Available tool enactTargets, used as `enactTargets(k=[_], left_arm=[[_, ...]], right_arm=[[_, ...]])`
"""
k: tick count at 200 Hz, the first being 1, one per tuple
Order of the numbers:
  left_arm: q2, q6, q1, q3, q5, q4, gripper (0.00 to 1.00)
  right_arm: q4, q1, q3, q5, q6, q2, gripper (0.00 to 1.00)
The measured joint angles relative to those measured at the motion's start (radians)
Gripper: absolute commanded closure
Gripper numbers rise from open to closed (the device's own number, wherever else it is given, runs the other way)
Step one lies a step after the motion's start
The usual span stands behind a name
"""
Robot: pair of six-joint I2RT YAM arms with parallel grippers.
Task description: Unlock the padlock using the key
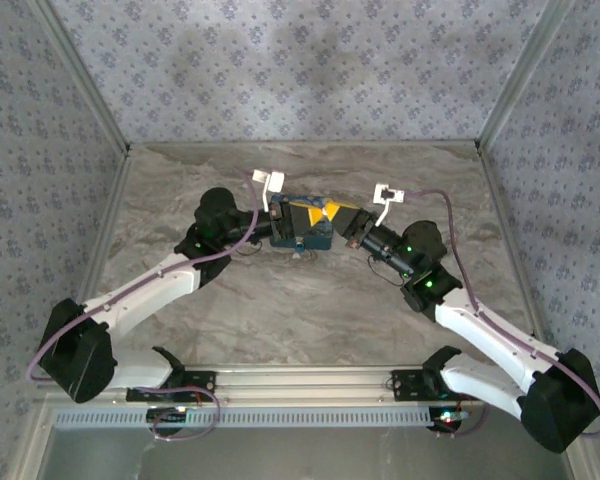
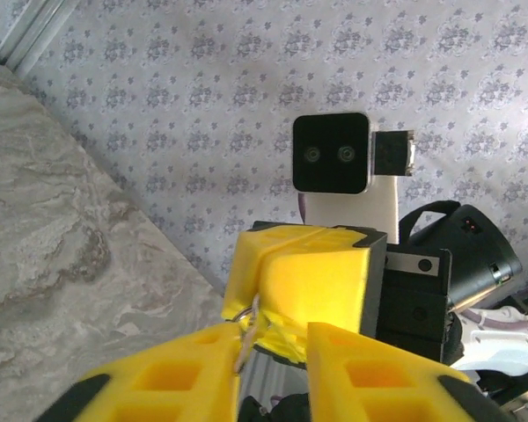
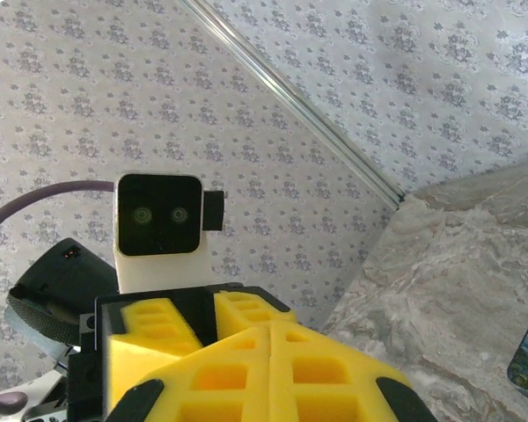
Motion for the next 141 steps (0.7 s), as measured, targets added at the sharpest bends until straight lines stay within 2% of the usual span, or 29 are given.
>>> enactTargets(k=[11, 27, 75, 81, 96, 104, 125, 141], left_arm=[[0.000, 0.003, 0.001, 0.000, -0.001, 0.000, 0.93], [0.000, 0.009, 0.001, 0.000, -0.002, -0.002, 1.00], [0.001, 0.027, -0.001, 0.000, 0.000, -0.028, 1.00], [0.001, 0.029, -0.004, 0.000, 0.001, -0.029, 1.00], [0.001, 0.040, -0.004, 0.002, 0.006, -0.039, 1.00], [0.001, 0.048, -0.004, 0.007, 0.008, -0.053, 1.00], [0.001, 0.084, -0.003, 0.040, 0.022, -0.118, 1.00], [0.001, 0.132, -0.003, 0.088, 0.043, -0.211, 1.00]], right_arm=[[0.008, 0.000, -0.002, 0.001, 0.004, 0.000, 1.00], [0.021, 0.003, -0.008, 0.007, 0.005, 0.000, 1.00], [0.030, 0.003, -0.038, 0.009, 0.008, -0.018, 1.00], [0.029, 0.003, -0.040, 0.006, 0.007, -0.021, 0.95], [0.014, 0.002, -0.041, 0.000, 0.007, -0.027, 0.74], [-0.006, -0.001, -0.041, -0.006, 0.003, -0.035, 0.69], [-0.066, -0.027, -0.047, -0.029, -0.001, -0.074, 0.67], [-0.122, -0.086, -0.048, -0.069, -0.004, -0.119, 0.67]])
